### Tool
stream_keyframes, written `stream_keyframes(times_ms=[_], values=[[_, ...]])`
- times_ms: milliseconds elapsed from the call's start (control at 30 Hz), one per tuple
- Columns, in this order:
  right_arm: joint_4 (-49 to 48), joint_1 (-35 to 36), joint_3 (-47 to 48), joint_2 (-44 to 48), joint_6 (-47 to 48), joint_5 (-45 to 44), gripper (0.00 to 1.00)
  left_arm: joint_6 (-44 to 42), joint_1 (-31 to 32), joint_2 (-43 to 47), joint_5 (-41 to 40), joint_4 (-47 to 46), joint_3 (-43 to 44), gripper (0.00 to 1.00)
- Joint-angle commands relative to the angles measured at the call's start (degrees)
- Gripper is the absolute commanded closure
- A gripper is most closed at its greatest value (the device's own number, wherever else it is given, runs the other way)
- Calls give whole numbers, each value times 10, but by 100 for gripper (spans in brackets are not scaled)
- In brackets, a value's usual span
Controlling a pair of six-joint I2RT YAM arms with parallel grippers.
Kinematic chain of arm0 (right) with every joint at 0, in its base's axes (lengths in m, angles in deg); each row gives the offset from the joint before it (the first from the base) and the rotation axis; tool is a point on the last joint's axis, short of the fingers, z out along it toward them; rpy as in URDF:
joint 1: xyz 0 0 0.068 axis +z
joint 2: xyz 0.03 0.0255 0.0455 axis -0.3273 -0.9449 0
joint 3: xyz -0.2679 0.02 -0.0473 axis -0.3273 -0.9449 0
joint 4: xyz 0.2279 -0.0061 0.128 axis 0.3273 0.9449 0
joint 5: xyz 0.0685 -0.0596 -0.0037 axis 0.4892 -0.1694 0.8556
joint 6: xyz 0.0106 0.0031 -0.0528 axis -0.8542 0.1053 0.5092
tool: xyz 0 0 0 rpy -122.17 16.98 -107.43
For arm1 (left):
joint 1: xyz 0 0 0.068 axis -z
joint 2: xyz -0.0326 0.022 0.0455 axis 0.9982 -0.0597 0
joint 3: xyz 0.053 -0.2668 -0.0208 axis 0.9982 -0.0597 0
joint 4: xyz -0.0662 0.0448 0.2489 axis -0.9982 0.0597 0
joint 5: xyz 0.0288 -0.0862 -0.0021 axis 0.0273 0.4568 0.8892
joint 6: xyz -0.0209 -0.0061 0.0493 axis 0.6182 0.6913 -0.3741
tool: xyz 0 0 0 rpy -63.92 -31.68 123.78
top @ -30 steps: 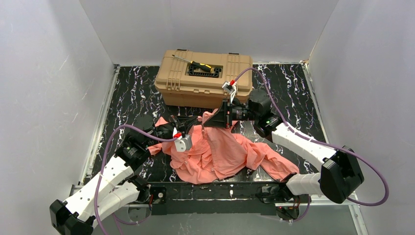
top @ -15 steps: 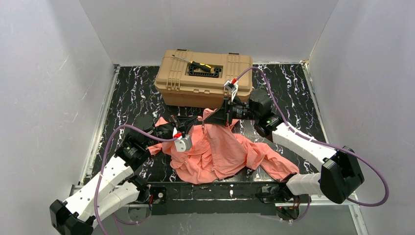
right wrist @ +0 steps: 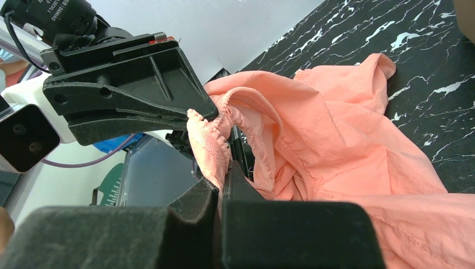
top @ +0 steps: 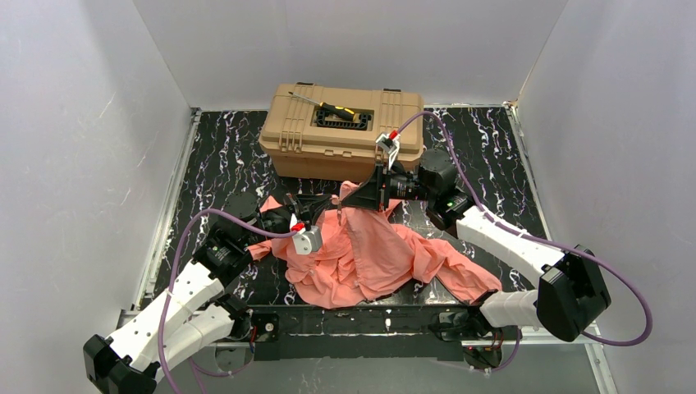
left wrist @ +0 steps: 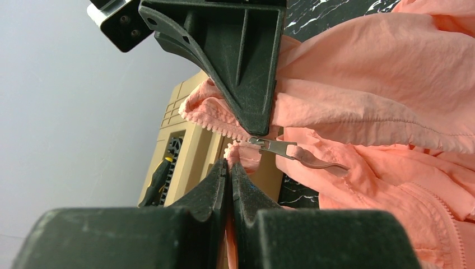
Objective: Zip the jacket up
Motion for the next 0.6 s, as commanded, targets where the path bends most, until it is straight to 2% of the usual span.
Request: stream_keyframes(times_ms=[0,567], values=[[-39,-2,11,13,-5,2,99,-1,-1,8,11,-13,-1,100],[-43,-6,10,20,-16,-5,99,-4,-2,10,9,-12,-2,100]])
